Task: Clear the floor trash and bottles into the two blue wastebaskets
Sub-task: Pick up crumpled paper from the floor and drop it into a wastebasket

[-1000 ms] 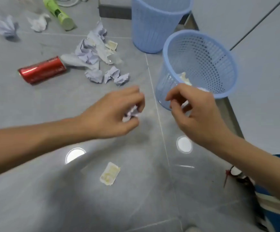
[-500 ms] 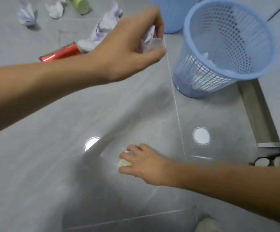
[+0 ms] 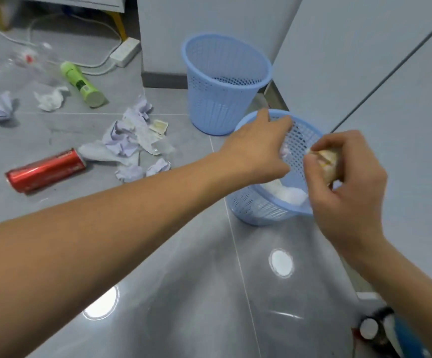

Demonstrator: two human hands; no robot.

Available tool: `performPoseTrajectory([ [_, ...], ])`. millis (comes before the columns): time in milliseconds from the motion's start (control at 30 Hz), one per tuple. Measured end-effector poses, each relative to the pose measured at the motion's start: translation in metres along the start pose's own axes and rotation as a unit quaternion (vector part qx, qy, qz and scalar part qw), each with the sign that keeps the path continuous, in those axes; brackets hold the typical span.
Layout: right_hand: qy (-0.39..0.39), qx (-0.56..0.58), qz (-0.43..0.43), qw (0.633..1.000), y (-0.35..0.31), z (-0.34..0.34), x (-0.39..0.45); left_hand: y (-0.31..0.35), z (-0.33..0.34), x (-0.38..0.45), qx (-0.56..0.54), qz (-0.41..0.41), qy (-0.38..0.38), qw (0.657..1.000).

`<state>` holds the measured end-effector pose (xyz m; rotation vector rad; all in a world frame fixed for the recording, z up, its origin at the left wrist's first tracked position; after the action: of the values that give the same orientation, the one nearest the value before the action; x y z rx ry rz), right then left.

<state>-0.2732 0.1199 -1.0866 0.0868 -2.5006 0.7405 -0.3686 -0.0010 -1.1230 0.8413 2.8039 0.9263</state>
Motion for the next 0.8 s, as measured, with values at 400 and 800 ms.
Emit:
performPoseTrajectory([
  [400, -0.261, -0.078, 0.096, 0.957, -0.047, -0.005, 0.011, -0.03, -0.109, -0.132, 0.01, -0.154, 0.084, 0.984],
  [800, -0.397, 0.086, 0.174, 0.897, -0.321, -0.121, 0.058, 0.05, -0.385, -0.317, -0.016, -0.38, 0.112, 0.918],
])
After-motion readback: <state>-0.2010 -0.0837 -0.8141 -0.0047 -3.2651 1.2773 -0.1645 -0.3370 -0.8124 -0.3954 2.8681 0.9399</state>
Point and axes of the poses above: each hand's wrist, its own x-axis towards the middle knuckle, its own z-axis out of the palm, y = z × x, the point moved 5 cm from there along x, towards the middle knuckle, and after that the axes turned 4 degrees about z, right-handed, at the moved point
